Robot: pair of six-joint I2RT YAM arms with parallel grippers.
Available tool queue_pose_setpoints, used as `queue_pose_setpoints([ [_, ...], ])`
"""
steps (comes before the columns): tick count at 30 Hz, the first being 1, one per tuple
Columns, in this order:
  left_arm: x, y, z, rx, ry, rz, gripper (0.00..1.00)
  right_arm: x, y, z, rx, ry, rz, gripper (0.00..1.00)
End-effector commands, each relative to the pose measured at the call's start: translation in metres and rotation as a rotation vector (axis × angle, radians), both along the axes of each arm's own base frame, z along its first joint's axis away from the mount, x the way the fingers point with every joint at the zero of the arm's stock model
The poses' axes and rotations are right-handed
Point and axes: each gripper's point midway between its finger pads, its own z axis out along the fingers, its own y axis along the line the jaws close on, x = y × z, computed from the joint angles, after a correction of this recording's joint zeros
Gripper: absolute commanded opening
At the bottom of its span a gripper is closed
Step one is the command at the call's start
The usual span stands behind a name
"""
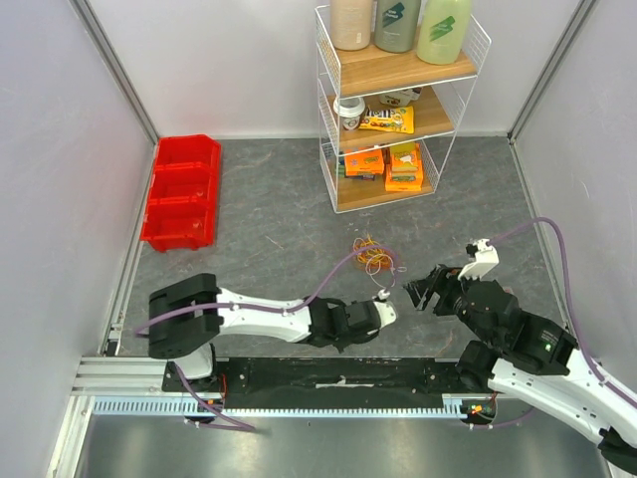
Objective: Untangle the cables
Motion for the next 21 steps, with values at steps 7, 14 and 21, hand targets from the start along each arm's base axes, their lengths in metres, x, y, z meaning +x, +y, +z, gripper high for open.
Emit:
queue_pose_setpoints([
  [7, 0.069, 0.052, 0.102, -0.46, -0.079, 0.505, 0.08, 0.004, 0.006, -0.004, 0.022, -0.016, 0.002, 0.81],
  [14, 0.147, 0.139, 0.189, -0.925, -0.096, 0.892, 0.02, 0.009, 0.008, -0.008, -0.022, -0.018, 0.002, 0.81],
  [21, 0.244, 0.221, 0.251, -1.232, -0.077, 1.318, 0.02, 0.015, 0.021, -0.007, -0.03, -0.022, 0.029, 0.81],
])
